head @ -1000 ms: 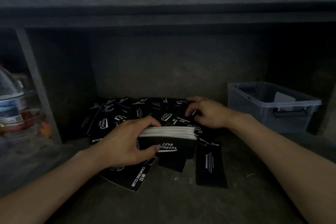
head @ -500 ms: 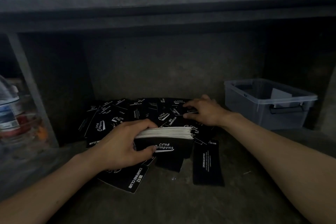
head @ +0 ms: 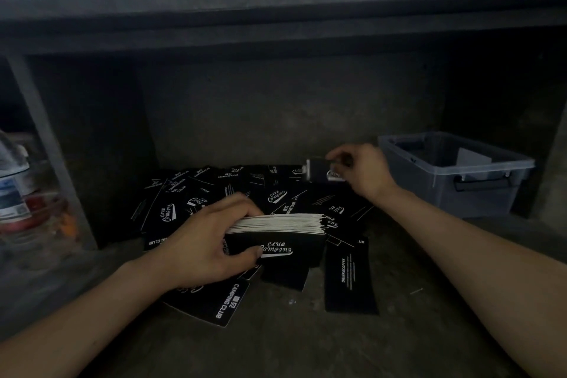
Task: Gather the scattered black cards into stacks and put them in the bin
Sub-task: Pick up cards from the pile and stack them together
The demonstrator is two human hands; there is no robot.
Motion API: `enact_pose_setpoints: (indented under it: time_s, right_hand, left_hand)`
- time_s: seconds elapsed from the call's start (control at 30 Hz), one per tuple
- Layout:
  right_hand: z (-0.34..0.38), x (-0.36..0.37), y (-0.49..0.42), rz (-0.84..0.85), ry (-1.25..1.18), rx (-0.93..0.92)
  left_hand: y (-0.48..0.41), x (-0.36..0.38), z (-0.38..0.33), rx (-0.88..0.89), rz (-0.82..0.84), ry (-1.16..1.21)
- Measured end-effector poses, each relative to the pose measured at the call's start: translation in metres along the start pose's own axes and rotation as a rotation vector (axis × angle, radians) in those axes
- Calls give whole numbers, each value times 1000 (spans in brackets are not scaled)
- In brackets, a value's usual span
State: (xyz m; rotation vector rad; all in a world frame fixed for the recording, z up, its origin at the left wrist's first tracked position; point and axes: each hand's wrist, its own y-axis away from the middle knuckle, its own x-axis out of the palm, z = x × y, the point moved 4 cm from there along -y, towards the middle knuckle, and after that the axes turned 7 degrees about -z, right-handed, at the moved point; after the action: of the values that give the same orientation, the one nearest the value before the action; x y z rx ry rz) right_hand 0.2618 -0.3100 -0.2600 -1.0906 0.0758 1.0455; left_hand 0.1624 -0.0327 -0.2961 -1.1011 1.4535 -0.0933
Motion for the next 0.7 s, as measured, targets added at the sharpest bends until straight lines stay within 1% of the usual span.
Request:
enact_pose_setpoints:
  time_s: [0.03, 0.07, 0.1, 0.13, 0.2, 0.23, 0.27, 0.3, 0.33, 0.37, 0.4, 0.43, 0.47, 0.5, 0.53, 0.57, 0.63, 0.7]
  right_hand:
    - [11, -9, -2, -32, -116, 17]
    - [23, -16, -2, 13, -250, 43]
    - [35, -19, 0, 131, -360, 67]
    - [46, -18, 7, 299, -413, 80]
    - [63, -11, 31, 653, -413, 105]
    - [67, -7, 41, 783, -437, 133]
    - [68, -4, 47, 850, -487, 181]
    - [66, -3, 47, 846, -541, 248]
    - [62, -4, 44, 788, -564, 308]
    - [56, -7, 39, 701, -501, 317]
    - [49, -10, 35, 630, -335, 268]
    - [44, -12, 33, 615, -91, 187]
    - [41, -10, 35, 648, 139, 122]
    - [37, -7, 38, 701, 281, 94]
    - [34, -3, 41, 725, 310, 109]
    - [33, -2, 40, 699, 272, 145]
    - [33, -7, 33, 570, 142, 202]
    - [35, -17, 25, 449, -65, 250]
  left_hand:
    - [0, -1, 1, -11, -6, -16]
    - [1, -2, 3, -33, -13, -32]
    - [1, -3, 4, -58, -21, -40]
    - [1, -3, 5, -82, -28, -37]
    - [1, -2, 5, -122, -22, 1]
    - [0, -1, 4, -134, -12, 36]
    - [0, 0, 2, -129, 0, 71]
    - [0, 1, 0, -106, 6, 87]
    - [0, 1, -2, -76, 4, 83]
    - [0, 1, -3, -53, 0, 79]
    - [0, 0, -4, -40, -1, 80]
    - [0, 0, -4, -30, 2, 73]
    - [-1, -1, -5, -19, 4, 51]
    - [-1, -2, -5, -7, 7, 19]
    - [-1, -3, -5, 0, 11, -17]
    - [-1, -3, -4, 6, 15, -51]
    - [0, -3, -3, 15, 12, -89]
    - [1, -2, -2, 18, 1, -87]
